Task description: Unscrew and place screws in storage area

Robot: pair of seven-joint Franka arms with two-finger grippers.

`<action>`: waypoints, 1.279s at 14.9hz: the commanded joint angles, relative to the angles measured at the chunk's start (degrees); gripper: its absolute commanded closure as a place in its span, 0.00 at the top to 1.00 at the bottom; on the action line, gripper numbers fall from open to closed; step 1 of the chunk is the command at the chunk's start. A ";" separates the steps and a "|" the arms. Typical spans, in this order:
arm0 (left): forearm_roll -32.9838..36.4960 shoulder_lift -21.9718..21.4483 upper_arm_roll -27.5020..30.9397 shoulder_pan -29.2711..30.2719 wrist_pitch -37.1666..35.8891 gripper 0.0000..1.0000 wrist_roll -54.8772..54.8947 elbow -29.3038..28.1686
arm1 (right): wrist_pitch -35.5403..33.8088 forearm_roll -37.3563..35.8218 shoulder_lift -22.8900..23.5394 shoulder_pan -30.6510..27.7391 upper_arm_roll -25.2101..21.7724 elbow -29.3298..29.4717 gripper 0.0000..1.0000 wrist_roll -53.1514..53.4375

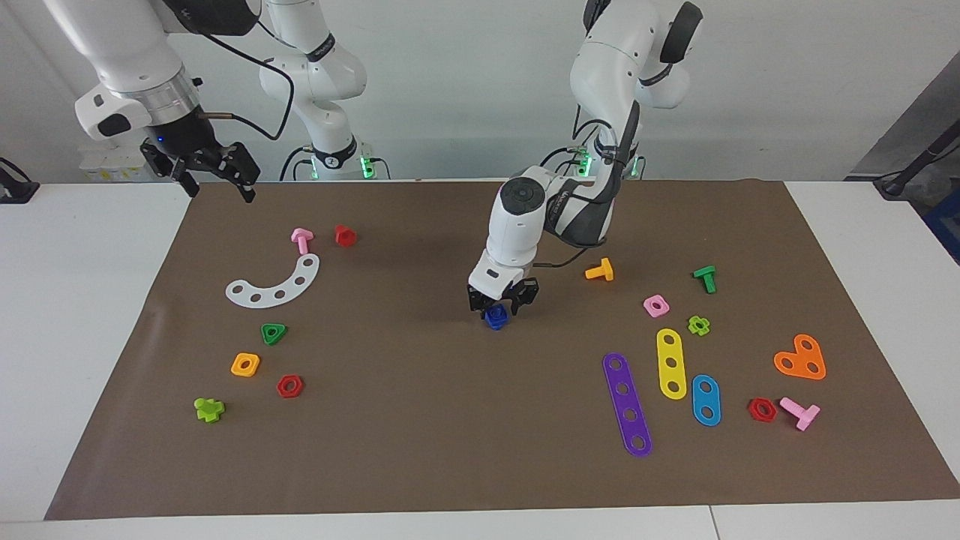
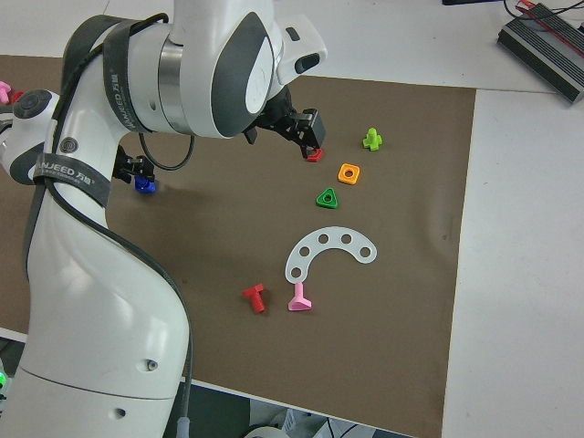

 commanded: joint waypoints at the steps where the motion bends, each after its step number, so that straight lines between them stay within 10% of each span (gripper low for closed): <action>1: 1.13 -0.46 1.03 -1.04 1.71 0.69 -1.30 -1.55 | -0.58 1.17 -0.45 -0.65 0.42 -0.14 1.00 -0.19; 19: 1.13 -0.55 1.03 -1.21 2.41 0.53 -1.47 -2.52 | -0.58 1.17 -0.45 -0.65 0.42 -0.22 1.00 -0.19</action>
